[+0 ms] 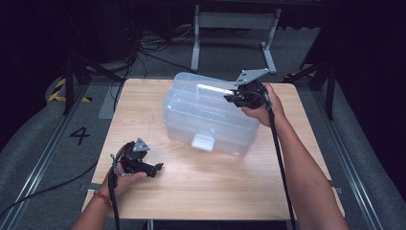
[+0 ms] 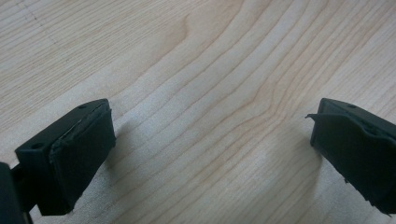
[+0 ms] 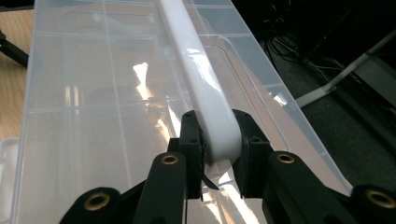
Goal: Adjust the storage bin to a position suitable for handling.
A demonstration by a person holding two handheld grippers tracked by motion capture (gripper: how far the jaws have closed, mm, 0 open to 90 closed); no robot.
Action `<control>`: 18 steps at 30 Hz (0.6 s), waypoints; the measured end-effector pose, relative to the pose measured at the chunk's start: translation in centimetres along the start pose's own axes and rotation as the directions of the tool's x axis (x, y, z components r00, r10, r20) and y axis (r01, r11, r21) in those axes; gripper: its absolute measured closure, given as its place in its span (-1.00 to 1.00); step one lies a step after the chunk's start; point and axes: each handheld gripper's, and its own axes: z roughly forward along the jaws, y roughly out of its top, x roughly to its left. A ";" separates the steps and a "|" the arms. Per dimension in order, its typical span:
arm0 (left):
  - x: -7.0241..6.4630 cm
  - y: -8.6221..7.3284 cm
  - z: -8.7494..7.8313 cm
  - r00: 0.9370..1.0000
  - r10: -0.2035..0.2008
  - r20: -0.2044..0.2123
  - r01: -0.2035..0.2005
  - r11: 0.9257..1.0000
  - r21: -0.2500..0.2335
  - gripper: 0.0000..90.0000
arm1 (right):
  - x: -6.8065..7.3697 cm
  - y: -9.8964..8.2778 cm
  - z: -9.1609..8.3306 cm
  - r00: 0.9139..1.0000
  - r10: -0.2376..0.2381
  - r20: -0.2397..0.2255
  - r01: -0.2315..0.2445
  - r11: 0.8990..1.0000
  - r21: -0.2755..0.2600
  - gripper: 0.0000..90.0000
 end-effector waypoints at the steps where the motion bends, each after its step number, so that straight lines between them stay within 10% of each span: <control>1: 0.0 0.0 0.0 1.000 -0.001 0.001 0.001 1.000 0.000 -0.99 | 0.1 -0.2 -0.2 1.000 -0.002 -0.005 0.002 1.000 -0.005 0.70; 18: 0.0 0.0 0.0 1.000 0.000 0.000 0.000 1.000 0.000 -0.99 | 0.6 -2.2 -3.3 0.999 -0.028 -0.026 0.028 1.000 -0.002 0.69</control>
